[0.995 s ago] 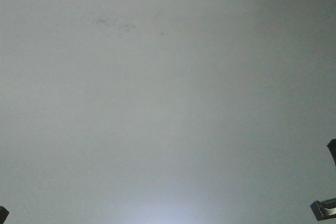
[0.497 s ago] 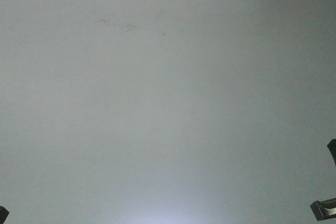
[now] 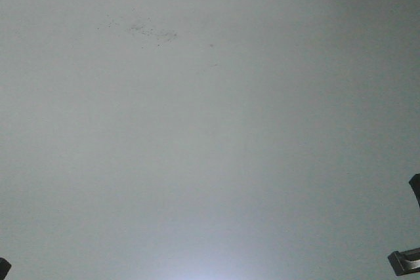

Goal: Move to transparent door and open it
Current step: 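Drive the base forward across the grey floor, then turn and drive the base toward the white-framed glass sliding door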

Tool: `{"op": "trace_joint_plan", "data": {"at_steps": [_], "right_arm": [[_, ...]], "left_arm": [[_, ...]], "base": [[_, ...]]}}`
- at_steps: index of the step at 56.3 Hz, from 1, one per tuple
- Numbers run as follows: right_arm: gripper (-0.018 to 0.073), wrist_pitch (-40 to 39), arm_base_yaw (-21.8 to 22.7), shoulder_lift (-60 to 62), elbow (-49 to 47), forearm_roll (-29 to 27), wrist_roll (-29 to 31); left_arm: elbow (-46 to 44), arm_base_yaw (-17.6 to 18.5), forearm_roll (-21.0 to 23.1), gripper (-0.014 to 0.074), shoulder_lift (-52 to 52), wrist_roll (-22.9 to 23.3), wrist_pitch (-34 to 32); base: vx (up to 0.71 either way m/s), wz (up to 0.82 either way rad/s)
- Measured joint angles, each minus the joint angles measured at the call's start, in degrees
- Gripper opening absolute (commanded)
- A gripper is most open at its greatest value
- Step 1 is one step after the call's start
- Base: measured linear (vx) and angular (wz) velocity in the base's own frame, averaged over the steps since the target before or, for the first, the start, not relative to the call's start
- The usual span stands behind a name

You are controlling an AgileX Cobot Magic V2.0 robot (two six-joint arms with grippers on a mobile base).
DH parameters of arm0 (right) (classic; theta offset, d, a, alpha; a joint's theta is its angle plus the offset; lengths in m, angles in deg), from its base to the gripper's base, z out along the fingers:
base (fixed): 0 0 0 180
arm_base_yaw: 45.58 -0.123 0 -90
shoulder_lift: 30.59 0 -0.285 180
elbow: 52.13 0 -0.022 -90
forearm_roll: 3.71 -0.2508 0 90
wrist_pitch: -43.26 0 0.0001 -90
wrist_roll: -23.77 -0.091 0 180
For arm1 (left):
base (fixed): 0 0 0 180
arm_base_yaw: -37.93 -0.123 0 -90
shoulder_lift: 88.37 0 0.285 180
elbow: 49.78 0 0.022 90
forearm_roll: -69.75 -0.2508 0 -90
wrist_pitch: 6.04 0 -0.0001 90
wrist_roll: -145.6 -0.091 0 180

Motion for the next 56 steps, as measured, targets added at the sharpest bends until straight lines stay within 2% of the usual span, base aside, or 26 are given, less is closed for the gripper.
{"op": "trace_joint_plan", "data": {"at_steps": [20,56], "right_arm": [[-0.0006,0.0,0.0,0.0,0.0,0.0,0.0],[-0.0006,0.1,0.0,0.0,0.0,0.0,0.0]], "left_arm": [[0.0,0.0,0.0,0.0003,0.0,0.0,0.0],[0.0,0.0,0.0,0.0003,0.0,0.0,0.0]], "base": [[0.20,0.10],[0.32,0.57]]}}
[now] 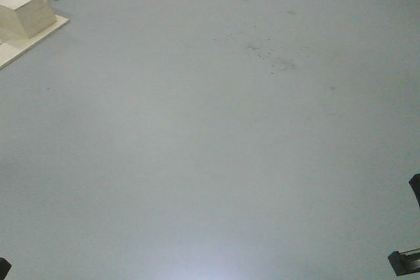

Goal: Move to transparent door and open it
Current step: 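Turn and drive the base toward the white-framed glass sliding door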

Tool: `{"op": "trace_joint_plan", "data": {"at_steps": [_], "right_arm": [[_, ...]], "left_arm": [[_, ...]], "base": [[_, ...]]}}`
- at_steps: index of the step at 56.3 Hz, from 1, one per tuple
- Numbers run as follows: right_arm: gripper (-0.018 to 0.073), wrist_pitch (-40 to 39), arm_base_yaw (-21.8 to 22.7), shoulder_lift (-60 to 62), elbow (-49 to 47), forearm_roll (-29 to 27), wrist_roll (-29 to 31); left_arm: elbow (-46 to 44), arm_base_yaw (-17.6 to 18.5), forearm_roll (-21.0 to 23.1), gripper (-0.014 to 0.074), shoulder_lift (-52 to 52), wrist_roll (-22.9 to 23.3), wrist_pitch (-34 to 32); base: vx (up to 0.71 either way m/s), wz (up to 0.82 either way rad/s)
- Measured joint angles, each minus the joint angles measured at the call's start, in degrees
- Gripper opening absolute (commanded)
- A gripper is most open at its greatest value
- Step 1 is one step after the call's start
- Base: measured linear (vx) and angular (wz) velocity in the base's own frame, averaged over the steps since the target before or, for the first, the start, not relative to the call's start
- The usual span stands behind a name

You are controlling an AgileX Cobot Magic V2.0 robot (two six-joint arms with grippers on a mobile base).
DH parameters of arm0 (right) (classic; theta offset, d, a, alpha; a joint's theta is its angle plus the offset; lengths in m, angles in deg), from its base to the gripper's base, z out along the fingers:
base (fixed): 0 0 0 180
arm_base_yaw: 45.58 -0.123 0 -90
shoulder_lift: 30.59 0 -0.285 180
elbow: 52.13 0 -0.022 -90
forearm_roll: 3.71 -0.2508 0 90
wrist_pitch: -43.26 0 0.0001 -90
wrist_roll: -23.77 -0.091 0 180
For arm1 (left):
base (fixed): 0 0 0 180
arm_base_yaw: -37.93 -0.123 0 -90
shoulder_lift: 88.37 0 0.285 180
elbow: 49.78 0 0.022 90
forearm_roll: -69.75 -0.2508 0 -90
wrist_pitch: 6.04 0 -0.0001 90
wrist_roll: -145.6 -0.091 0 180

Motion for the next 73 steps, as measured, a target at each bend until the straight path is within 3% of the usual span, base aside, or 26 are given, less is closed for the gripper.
{"op": "trace_joint_plan", "data": {"at_steps": [73], "right_arm": [[-0.0006,0.0,0.0,0.0,0.0,0.0,0.0]], "left_arm": [[0.0,0.0,0.0,0.0003,0.0,0.0,0.0]], "base": [[0.50,0.31]]}}
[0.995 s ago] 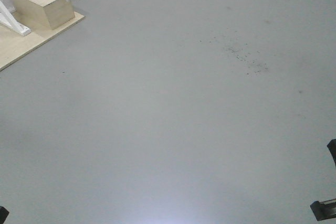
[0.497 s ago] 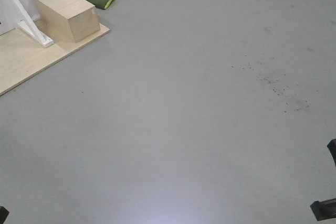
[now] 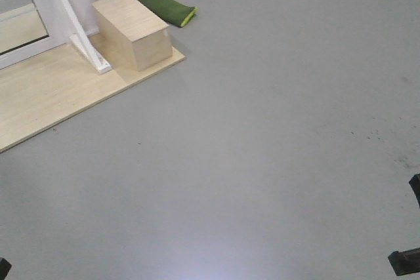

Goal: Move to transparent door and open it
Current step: 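Turn and drive the base toward the white-framed glass sliding door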

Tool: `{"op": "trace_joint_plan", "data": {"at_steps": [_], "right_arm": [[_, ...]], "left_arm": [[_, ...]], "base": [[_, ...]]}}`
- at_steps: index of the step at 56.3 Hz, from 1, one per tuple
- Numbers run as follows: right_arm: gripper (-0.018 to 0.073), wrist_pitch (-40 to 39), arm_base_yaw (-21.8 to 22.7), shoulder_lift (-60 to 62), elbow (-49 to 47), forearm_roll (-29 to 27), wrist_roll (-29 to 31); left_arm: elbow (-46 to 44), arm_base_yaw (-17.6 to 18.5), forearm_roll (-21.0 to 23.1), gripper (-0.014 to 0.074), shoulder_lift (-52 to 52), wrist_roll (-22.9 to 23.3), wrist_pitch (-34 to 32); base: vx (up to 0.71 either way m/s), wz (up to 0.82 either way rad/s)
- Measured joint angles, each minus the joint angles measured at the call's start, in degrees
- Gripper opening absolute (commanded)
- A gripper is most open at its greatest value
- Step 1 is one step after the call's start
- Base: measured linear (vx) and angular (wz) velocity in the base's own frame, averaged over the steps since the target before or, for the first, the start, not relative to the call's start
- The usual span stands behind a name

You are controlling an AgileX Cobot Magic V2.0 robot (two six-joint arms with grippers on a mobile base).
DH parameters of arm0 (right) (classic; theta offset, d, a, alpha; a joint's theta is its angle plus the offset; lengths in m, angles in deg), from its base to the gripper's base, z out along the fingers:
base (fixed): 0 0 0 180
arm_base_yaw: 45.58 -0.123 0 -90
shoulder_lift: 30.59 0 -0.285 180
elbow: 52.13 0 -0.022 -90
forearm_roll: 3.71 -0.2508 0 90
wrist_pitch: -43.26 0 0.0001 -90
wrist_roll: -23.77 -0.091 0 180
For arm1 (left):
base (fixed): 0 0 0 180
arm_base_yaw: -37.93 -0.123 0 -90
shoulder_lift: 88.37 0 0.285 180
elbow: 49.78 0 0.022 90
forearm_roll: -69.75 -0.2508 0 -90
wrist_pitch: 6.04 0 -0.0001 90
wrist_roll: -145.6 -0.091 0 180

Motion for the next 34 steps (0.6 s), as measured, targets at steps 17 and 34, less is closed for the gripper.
{"op": "trace_joint_plan", "data": {"at_steps": [17,34], "right_arm": [[-0.0006,0.0,0.0,0.0,0.0,0.0,0.0],[-0.0006,0.0,0.0,0.0,0.0,0.0,0.0]], "left_arm": [[0.0,0.0,0.0,0.0003,0.0,0.0,0.0],[0.0,0.0,0.0,0.0003,0.0,0.0,0.0]], "base": [[0.57,0.63],[0.57,0.55]]}}
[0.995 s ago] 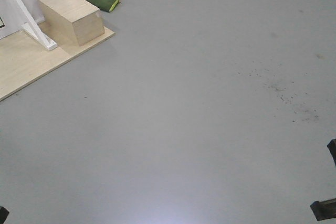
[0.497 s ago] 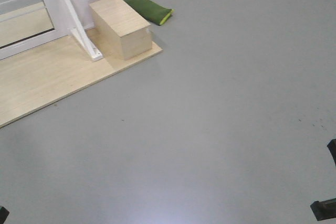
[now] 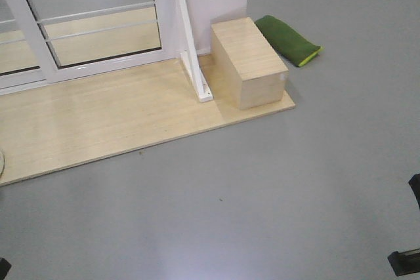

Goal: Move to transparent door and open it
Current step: 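Turn and drive the base toward the white-framed glass sliding door, then drive up close to the door and stop facing the silver handle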

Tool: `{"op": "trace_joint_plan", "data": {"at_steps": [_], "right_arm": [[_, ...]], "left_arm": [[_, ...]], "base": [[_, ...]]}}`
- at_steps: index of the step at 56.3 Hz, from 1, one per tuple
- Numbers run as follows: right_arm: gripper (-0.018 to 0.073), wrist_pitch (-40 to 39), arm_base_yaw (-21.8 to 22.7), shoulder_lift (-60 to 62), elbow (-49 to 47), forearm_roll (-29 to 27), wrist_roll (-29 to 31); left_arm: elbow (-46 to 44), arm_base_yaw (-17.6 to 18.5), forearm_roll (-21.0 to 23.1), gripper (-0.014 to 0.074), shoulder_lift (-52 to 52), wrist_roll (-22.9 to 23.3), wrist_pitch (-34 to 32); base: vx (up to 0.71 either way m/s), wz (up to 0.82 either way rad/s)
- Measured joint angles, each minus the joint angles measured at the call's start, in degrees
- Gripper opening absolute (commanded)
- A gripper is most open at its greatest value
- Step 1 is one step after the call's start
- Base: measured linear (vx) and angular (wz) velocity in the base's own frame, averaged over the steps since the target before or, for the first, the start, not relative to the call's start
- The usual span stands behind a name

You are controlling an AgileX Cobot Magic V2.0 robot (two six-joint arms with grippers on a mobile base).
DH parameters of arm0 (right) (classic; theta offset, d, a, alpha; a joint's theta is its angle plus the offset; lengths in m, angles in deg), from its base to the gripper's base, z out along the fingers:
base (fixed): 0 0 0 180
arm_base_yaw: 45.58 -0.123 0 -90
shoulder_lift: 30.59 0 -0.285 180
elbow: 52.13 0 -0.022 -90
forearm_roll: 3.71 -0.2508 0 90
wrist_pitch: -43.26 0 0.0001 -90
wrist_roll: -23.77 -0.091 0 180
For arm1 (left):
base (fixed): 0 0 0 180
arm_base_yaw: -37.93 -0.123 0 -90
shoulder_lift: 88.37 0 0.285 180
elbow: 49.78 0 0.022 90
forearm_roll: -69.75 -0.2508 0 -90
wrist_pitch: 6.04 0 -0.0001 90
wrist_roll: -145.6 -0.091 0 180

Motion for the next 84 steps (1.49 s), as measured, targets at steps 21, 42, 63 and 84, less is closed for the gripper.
{"op": "trace_joint_plan", "data": {"at_steps": [21,42,63,84], "right_arm": [[-0.0006,0.0,0.0,0.0,0.0,0.0,0.0],[-0.0006,0.0,0.0,0.0,0.0,0.0,0.0],[-0.0006,0.0,0.0,0.0,0.0,0.0,0.0],[-0.0006,0.0,0.0,0.0,0.0,0.0,0.0]], "left_arm": [[0.0,0.0,0.0,0.0003,0.0,0.0,0.0],[0.0,0.0,0.0,0.0003,0.0,0.0,0.0],[0.0,0.0,0.0,0.0003,0.0,0.0,0.0],[0.0,0.0,0.0,0.0003,0.0,0.0,0.0]], "base": [[0.56,0.34],[0.52,0.35],[0.50,0.37],[0.46,0.17]]}}
